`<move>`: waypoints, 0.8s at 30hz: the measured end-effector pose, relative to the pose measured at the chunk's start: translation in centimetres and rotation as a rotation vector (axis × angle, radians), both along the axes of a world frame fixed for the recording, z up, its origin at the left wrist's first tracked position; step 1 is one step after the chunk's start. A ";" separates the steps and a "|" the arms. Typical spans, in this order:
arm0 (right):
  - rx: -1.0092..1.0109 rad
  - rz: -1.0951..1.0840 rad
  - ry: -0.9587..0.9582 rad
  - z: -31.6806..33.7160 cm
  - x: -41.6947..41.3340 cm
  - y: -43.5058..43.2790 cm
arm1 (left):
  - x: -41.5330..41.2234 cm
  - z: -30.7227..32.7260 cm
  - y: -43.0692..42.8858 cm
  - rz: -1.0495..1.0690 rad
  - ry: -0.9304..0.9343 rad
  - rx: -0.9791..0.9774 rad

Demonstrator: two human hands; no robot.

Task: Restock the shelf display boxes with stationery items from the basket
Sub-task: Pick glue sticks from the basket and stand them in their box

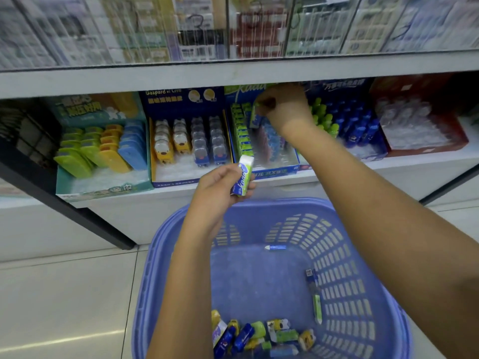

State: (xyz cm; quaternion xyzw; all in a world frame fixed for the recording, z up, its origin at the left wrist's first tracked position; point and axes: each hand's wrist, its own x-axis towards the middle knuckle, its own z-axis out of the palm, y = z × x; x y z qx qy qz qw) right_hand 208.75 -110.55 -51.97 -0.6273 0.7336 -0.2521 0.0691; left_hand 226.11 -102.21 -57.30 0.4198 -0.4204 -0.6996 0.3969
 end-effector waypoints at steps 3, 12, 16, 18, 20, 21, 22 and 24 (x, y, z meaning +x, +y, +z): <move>0.081 0.053 0.067 0.0 0.0 -1.2 | 0.5 0.0 -0.2 0.064 -0.008 -0.023; 0.166 0.152 0.047 0.5 -0.4 -2.2 | 1.1 -0.1 -1.0 0.193 0.089 -0.075; 0.237 0.180 0.100 0.4 0.0 -2.7 | 1.3 -0.3 -1.1 0.201 0.041 -0.110; 0.260 0.154 0.121 0.3 0.3 -3.1 | 1.2 -0.4 -1.2 0.217 0.026 -0.113; 0.268 0.126 0.113 0.3 0.3 -3.3 | 1.3 -0.4 -1.2 0.233 0.064 -0.093; 0.275 0.127 0.104 0.4 0.3 -3.3 | 1.3 -0.4 -1.2 0.239 0.088 -0.082; 0.289 0.133 0.103 0.5 0.3 -3.3 | 1.4 -0.4 -1.2 0.245 0.105 -0.073; 0.327 0.138 0.127 0.6 0.4 -3.2 | 1.4 -0.3 -1.1 0.261 0.127 -0.052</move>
